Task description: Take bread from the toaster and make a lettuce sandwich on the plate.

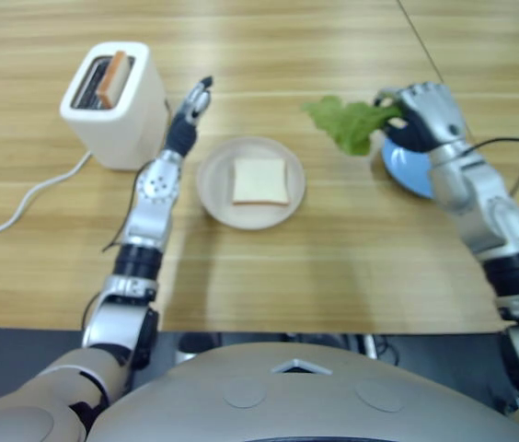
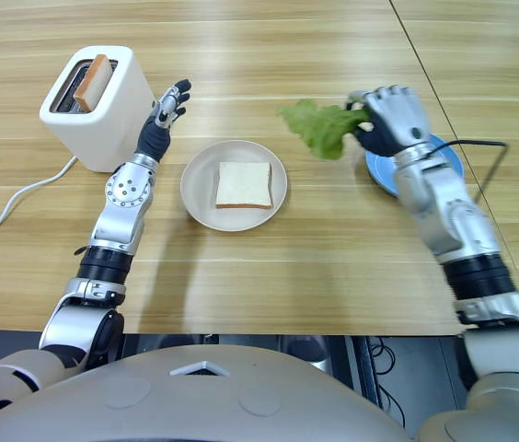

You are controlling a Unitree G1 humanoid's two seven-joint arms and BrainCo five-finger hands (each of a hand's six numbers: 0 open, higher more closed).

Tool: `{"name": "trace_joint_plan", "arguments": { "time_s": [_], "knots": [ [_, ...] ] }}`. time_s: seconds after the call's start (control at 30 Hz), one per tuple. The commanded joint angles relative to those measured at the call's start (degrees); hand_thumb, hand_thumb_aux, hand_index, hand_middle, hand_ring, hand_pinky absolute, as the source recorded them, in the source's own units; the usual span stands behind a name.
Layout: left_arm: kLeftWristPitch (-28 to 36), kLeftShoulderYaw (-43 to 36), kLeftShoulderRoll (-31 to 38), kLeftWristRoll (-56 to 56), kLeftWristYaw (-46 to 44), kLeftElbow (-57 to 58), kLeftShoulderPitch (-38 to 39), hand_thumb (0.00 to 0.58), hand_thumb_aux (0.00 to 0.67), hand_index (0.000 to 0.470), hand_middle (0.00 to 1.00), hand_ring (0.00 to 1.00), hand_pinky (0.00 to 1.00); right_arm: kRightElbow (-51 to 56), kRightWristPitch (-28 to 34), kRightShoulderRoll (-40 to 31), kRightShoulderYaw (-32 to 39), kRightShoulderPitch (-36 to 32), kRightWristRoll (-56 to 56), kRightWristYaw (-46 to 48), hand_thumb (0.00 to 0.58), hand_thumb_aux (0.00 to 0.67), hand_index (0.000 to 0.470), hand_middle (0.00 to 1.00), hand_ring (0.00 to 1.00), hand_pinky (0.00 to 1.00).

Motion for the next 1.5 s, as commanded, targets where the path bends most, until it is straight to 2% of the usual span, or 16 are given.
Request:
{"name": "trace_joint_plan", "arguments": {
  "time_s": [0.03,0.2,0.3,0.43,0.6,0.77,0.8,0.83,0.9,1.03,1.07,1.13,1.27,1.33,1.5],
  "knots": [
    [-0.5,0.7,-0.7,-0.8,0.4,2.8,-0.8,0.0,0.0,0.0,0.0,0.0,0.0,7.2,-1.5,6.5,6.2,-4.1,-3.7,1.0,0.58,0.67,0.46,1.0,1.0,1.0],
    [-1.0,0.5,-1.0,-0.7,0.2,3.6,-0.9,0.0,0.0,0.0,0.0,0.0,0.0,21.4,-3.8,14.6,11.9,-10.1,-6.2,-1.2,0.58,0.67,0.46,1.0,1.0,1.0],
    [-1.0,0.4,-1.1,-0.5,0.2,3.7,-0.6,0.0,0.0,0.0,0.0,0.0,0.0,33.8,-5.7,19.4,15.1,-14.4,-7.4,-3.5,0.58,0.67,0.46,1.0,1.0,1.0],
    [-0.7,-0.2,-1.2,0.1,0.3,3.9,-0.4,0.0,0.0,0.0,0.0,0.0,0.0,47.8,-7.3,22.9,18.6,-19.0,-9.3,-7.1,0.58,0.67,0.46,1.0,1.0,1.0],
    [-0.4,-0.9,-1.4,0.5,0.0,3.5,-0.2,0.0,0.0,0.0,0.0,0.0,0.0,53.4,-9.8,23.0,20.2,-19.7,-9.4,-10.2,0.58,0.67,0.46,1.0,1.0,1.0],
    [-0.3,-0.8,-1.1,0.5,0.2,3.6,-0.1,0.0,0.0,0.0,0.0,0.0,0.0,48.5,-11.6,20.8,21.1,-18.3,-9.4,-10.7,0.58,0.67,0.46,0.98,0.98,0.98],
    [-0.3,-0.9,-1.2,0.6,0.2,3.6,0.0,0.0,0.0,0.0,0.0,0.0,0.0,47.3,-11.4,20.3,21.3,-17.9,-9.6,-10.5,0.58,0.67,0.46,0.89,0.89,0.89],
    [-0.3,-1.0,-1.3,0.6,0.2,3.6,0.0,0.0,0.0,0.0,0.0,0.0,0.0,45.7,-11.1,19.6,21.3,-17.4,-9.8,-10.1,0.58,0.67,0.46,0.89,0.89,0.89],
    [-0.3,-1.2,-1.4,0.8,0.2,3.5,0.0,0.0,0.0,0.0,0.0,0.0,0.0,41.9,-10.5,18.0,21.2,-16.1,-10.4,-9.4,0.58,0.67,0.46,0.79,0.79,0.79],
    [-0.4,-1.2,-1.3,1.0,0.1,3.6,-0.1,0.0,0.0,0.0,0.0,0.0,0.0,31.4,-8.8,13.9,19.9,-12.7,-11.0,-6.4,0.58,0.67,0.46,0.78,0.78,0.78],
    [-0.4,-1.2,-1.2,1.0,0.1,3.6,-0.2,0.0,0.0,0.0,0.0,0.0,0.0,29.1,-8.4,13.1,19.5,-11.9,-11.0,-5.6,0.58,0.657,0.451,0.78,0.78,0.78],
    [-0.5,-1.1,-1.1,1.1,0.2,3.6,-0.2,0.0,0.0,0.0,0.0,0.0,0.0,23.8,-7.2,10.8,18.7,-10.2,-11.2,-3.4,0.571,0.589,0.404,0.78,0.78,0.78],
    [-0.6,-1.0,-1.0,1.2,0.2,3.7,-0.2,0.0,0.0,0.0,0.0,0.0,0.0,14.3,-5.0,6.1,16.6,-6.9,-11.5,0.9,0.561,0.549,0.377,0.76,0.76,0.76],
    [-0.6,-1.0,-0.9,1.3,0.3,3.7,-0.2,0.0,0.0,0.0,0.0,0.0,0.0,10.0,-3.5,3.5,15.2,-5.1,-12.1,3.9,0.54,0.494,0.339,0.76,0.76,0.76],
    [-0.6,-1.3,-0.7,2.2,0.8,2.7,0.0,0.0,0.0,0.0,0.0,0.0,0.0,0.1,0.8,-3.5,10.9,-0.4,-13.2,11.1,0.519,0.452,0.31,0.75,0.75,0.75]
  ]
}}
